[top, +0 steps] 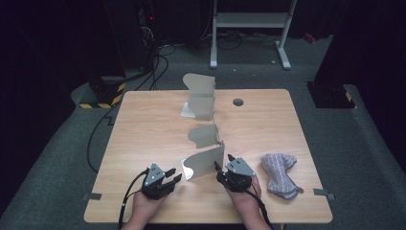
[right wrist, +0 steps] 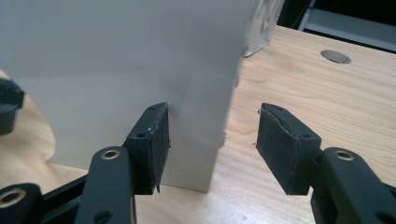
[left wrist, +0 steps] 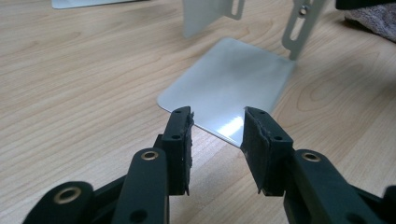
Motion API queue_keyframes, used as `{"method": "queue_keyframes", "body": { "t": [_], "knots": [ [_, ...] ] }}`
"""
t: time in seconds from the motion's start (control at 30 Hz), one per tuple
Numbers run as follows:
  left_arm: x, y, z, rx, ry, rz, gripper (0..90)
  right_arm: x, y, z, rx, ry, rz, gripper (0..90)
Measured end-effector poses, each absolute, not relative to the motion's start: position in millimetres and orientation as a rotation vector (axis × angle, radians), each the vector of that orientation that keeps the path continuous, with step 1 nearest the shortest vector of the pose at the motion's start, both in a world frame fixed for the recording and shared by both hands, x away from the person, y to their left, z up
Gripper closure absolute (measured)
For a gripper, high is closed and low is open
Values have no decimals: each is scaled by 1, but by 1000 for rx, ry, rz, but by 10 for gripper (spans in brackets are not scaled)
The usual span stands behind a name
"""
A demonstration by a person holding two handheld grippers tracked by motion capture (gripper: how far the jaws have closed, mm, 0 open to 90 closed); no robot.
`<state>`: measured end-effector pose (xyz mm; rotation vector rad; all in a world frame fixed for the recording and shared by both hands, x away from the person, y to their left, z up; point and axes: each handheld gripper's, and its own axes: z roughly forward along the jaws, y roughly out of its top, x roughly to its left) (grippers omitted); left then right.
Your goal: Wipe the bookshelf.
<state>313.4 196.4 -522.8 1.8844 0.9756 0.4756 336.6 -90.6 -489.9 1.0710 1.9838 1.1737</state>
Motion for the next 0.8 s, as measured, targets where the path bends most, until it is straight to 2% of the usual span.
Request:
{"method": "queue_keyframes", "body": {
  "t": [0.33, 0.8],
  "knots": [
    [326, 182, -524, 1881, 972, 451, 624, 358, -91, -487, 1108, 1951, 1152, 444],
    [338, 187, -525, 1855, 1005, 449, 612, 392, -75, -477, 1128, 1947, 1099, 449]
  ]
}}
